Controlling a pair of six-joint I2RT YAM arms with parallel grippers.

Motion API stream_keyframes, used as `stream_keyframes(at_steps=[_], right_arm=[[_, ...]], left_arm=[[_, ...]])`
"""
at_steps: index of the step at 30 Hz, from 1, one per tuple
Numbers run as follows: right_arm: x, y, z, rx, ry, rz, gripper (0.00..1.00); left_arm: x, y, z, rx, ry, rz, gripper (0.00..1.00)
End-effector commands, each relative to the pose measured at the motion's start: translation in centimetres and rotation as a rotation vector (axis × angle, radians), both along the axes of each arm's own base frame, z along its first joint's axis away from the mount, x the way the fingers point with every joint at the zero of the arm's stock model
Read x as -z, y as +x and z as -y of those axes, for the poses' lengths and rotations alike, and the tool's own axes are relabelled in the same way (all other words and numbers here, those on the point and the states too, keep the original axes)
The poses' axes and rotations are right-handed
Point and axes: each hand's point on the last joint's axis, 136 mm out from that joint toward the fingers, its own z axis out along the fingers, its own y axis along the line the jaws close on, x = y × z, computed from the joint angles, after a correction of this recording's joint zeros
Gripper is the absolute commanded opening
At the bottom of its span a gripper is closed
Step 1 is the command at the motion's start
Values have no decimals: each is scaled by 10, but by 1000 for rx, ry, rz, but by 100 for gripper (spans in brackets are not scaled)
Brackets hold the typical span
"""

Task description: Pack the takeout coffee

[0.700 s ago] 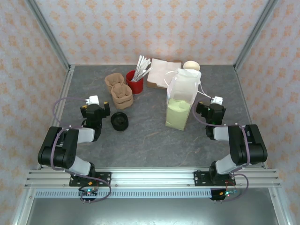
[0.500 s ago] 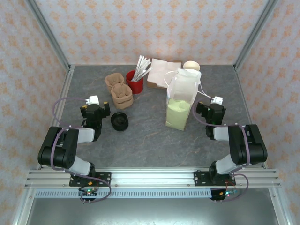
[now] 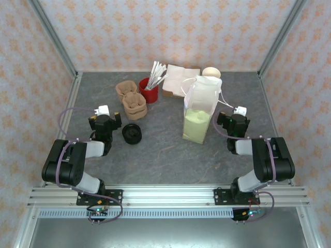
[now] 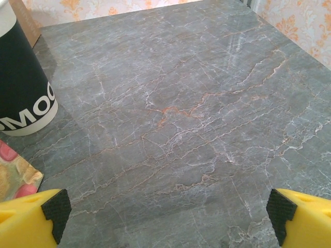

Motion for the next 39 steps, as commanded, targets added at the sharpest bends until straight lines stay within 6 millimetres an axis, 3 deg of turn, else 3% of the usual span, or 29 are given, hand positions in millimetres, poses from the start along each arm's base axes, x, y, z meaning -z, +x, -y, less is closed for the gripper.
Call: stream_keyframes(at_steps=[1, 9, 21, 24, 26, 31, 39], right_arm=[[-21, 0, 9, 53, 7, 60, 99], [-48, -20, 19, 104, -32, 23, 99], [-98, -83, 64, 365, -145, -33, 99], [-124, -95, 79, 502, -101, 19, 99], [-147, -97, 82, 567, -35, 40, 99], [-179, -65, 59, 491, 168, 10, 99], [-193, 15, 2, 272, 417, -143, 96]], left_arm=[[-16, 2, -2, -15, 12, 37, 100], [-54, -19, -12, -77, 8, 55, 100], [-160, -81, -18, -157, -163, 213, 100], [-170, -99, -32, -297, -255, 183, 100], [-176, -103, -30, -317, -287, 124, 100], [-183, -97, -8, -228, -380, 29, 100], [-192, -98, 25, -46, -455, -28, 100]])
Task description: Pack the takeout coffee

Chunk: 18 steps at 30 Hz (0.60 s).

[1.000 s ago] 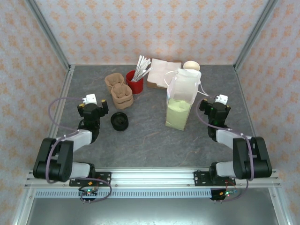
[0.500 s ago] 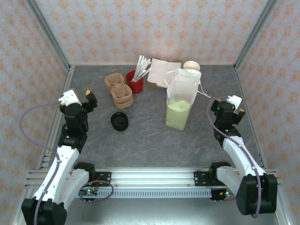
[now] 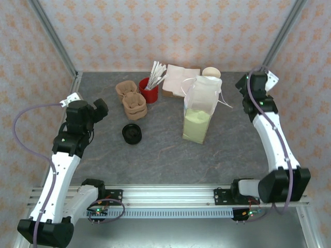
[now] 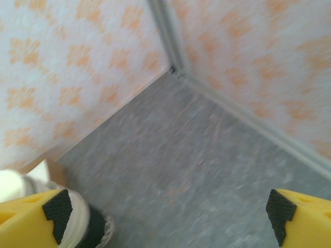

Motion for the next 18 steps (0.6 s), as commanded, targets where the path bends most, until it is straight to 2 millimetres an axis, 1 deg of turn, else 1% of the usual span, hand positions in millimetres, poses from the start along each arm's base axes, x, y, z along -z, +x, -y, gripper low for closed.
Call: stream_keyframes(at_steps=[1, 2, 3, 6, 8, 11, 13, 15, 18], right_arm=[[14, 16, -34, -123, 176, -96, 94], [13, 24, -39, -147, 194, -102, 91], [7, 32, -45, -172, 213, -100, 89], [4, 55, -59, -232, 266, -106, 81], [5, 67, -67, -266, 297, -120, 76], [14, 84, -78, -307, 342, -144, 67], [17, 95, -85, -338, 353, -162, 57], [22, 101, -88, -351, 346, -187, 54], [31, 109, -92, -363, 340, -214, 53]], left_arm=[[-4, -9, 20, 109, -48, -31, 100], [-5, -9, 24, 133, -52, -28, 100], [-7, -9, 28, 157, -56, -28, 99], [-10, -11, 35, 193, -72, -20, 98], [-13, -12, 37, 205, -82, -13, 97], [-14, -12, 40, 213, -98, -11, 96], [-15, -13, 43, 225, -110, -10, 96], [-16, -14, 44, 232, -114, -11, 95], [-15, -15, 45, 237, -119, -16, 95]])
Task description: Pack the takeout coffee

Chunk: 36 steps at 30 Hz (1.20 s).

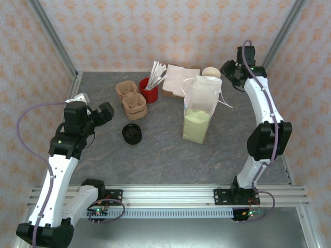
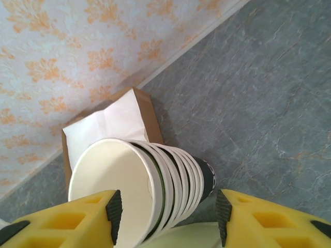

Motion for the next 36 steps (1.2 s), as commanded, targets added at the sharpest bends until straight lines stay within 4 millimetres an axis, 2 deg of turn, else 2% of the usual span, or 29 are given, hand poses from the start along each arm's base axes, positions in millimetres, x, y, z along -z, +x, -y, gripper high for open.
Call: stream_keyframes(at_steps=[1, 5, 9, 18, 30, 36], right_arm=[[6, 0, -11, -52, 6, -46, 52], [10, 8, -17, -76, -24, -52, 45], [10, 11, -19, -84, -49, -53, 44], [16, 15, -38, -119, -57, -58, 41], [23, 11, -31, -46, -125, -73, 41], [21, 6, -20, 3, -159, -72, 42]], left_arm=[[-12, -6, 7, 33, -15, 15, 95], [-11, -6, 8, 34, -30, 13, 95], [-10, -7, 8, 30, -31, 1, 95], [-8, -7, 8, 30, -37, -4, 95], [-7, -10, 7, 26, -27, -12, 95], [-6, -11, 6, 21, -26, -15, 95]])
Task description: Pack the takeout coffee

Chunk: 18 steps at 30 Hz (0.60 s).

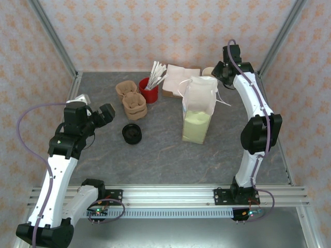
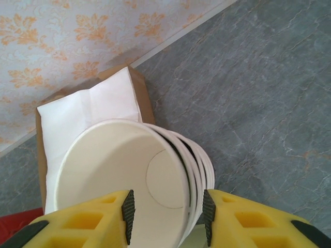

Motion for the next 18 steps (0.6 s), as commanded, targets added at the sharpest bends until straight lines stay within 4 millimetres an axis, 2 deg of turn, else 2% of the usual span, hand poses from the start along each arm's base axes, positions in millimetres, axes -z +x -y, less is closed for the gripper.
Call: stream_keyframes(at_steps=[1, 9, 18], right_arm=[[0, -7, 11, 56, -44, -3, 42], [4, -4, 7, 51, -23, -2, 42], [14, 1, 5, 50, -14, -18, 32]], left_arm=[[-10, -4, 1, -1, -2, 20, 95], [-10, -5, -1, -8, 3, 18, 95], [-11, -4, -2, -12, 7, 16, 95]])
